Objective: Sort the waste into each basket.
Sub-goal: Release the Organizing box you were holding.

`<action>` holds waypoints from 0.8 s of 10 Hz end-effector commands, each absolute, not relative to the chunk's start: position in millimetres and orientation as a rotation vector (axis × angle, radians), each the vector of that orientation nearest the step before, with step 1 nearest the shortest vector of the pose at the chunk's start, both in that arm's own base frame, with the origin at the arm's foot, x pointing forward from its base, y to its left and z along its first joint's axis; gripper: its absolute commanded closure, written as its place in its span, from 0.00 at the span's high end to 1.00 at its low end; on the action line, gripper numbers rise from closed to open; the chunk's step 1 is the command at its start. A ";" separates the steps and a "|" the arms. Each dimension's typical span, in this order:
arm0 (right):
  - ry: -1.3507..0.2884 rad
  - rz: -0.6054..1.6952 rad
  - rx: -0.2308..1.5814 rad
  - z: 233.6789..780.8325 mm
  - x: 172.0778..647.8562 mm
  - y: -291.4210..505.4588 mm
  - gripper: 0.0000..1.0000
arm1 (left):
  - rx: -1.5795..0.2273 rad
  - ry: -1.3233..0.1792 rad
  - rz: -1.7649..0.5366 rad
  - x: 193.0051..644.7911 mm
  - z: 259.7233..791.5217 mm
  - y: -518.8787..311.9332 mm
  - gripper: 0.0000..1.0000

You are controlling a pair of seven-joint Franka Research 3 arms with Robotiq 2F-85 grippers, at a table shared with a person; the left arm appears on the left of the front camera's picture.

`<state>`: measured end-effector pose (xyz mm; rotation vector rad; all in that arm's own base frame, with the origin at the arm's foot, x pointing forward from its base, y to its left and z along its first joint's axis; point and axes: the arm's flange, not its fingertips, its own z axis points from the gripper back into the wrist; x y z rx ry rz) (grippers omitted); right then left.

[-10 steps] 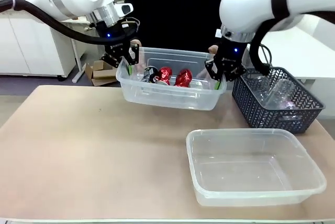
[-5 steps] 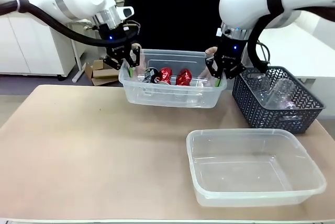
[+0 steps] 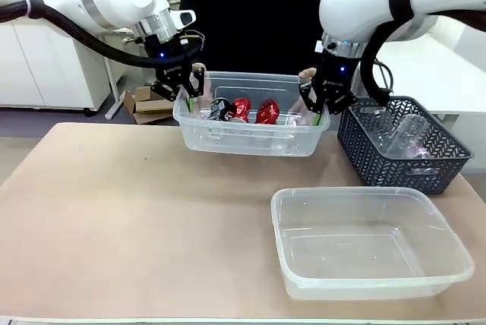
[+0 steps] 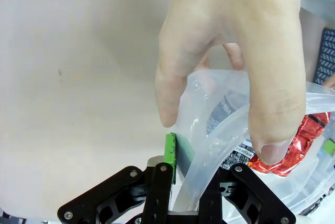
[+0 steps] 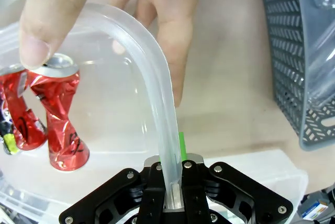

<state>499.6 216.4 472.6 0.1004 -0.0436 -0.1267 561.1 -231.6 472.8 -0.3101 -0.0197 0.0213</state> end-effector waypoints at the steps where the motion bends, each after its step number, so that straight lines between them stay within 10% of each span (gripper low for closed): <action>1: -0.040 -0.125 0.095 469.9 497.2 217.1 0.03 | -0.316 -0.028 0.016 560.2 478.4 -232.1 0.06; 3: -0.044 -0.127 0.100 472.6 499.6 216.5 0.03 | -0.310 -0.020 0.021 561.1 472.8 -231.6 0.06; 4: -0.091 -0.137 0.106 486.6 491.7 201.2 0.62 | -0.322 -0.015 -0.020 556.5 477.4 -233.6 0.51; 5: -0.133 -0.153 0.087 496.3 485.2 194.4 0.61 | -0.317 -0.038 -0.028 552.7 482.6 -235.3 0.64; 6: -0.156 -0.147 0.091 505.2 479.4 190.7 1.00 | -0.322 -0.055 -0.027 548.5 488.1 -236.0 1.00; 7: -0.168 -0.140 0.099 512.4 476.1 186.7 0.65 | -0.319 -0.075 -0.026 543.6 493.4 -234.5 1.00; 8: -0.177 -0.146 0.097 514.8 475.7 184.5 1.00 | -0.320 -0.089 -0.019 539.7 496.1 -231.5 1.00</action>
